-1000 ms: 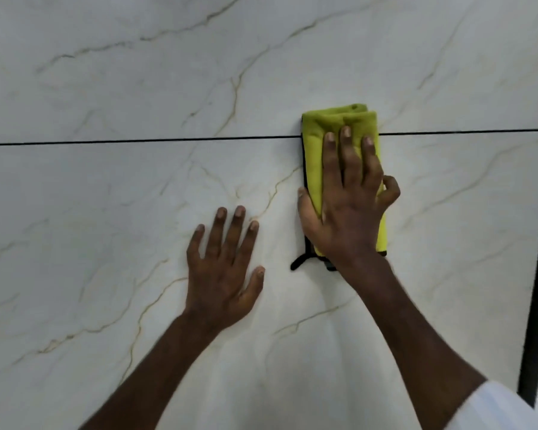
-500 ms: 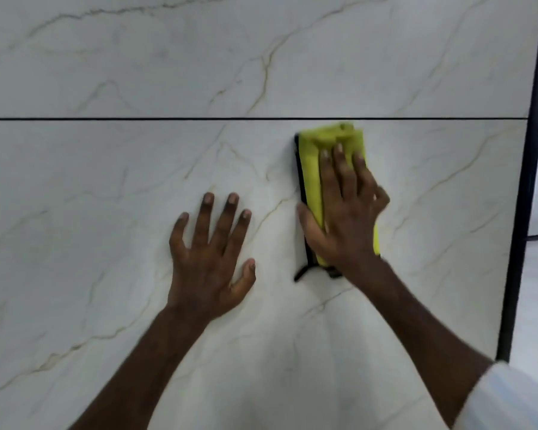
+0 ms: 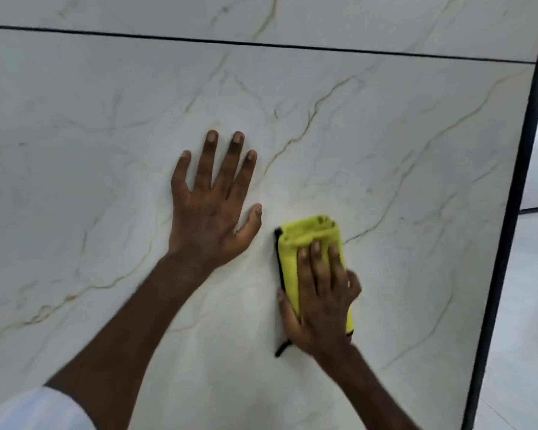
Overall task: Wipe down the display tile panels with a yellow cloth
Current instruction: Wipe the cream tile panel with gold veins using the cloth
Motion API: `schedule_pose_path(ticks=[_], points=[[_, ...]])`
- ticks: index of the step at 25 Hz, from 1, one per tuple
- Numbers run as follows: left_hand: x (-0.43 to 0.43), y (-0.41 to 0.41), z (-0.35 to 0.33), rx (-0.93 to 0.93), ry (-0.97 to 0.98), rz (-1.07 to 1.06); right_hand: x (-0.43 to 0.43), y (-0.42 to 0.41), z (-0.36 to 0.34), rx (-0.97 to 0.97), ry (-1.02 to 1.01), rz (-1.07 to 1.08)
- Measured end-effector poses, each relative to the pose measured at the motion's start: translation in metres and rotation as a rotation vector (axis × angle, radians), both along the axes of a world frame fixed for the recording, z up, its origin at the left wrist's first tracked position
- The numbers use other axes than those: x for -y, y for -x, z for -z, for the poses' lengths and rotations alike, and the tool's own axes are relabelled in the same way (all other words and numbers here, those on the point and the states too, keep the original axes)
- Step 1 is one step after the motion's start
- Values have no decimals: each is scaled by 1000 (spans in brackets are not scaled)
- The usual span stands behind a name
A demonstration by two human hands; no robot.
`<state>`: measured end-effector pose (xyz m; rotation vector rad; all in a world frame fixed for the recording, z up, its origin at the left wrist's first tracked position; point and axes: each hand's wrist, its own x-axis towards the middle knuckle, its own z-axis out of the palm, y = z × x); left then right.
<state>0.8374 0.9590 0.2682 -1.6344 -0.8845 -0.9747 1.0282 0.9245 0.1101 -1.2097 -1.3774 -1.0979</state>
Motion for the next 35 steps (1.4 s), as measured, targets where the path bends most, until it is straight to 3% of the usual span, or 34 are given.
schedule_pose_path(ticks=[2, 8, 10, 14, 19, 21, 26, 28, 35], points=[[0, 0, 0, -2, -8, 3, 3, 5, 9, -9, 6, -24], [4, -1, -3, 4, 10, 2, -7, 12, -213, -20, -111, -42], [5, -2, -5, 0, 17, 19, -8, 14, -232, -13, -126, -38], [25, 15, 37, -15, 34, 171, -6, -1, -127, 13, -106, -17], [26, 47, 151, -71, 120, 68, 10, -5, 77, -29, 114, -4], [12, 52, 166, -103, 119, 44, 11, 1, 91, -65, 133, -19], [8, 48, 170, -59, 70, 58, 3, 15, -11, -145, -11, -93], [7, 48, 170, -46, 76, 71, -2, 22, -7, -173, -30, -57], [4, 47, 172, -18, 53, 39, 8, 32, 255, -23, 171, -13]])
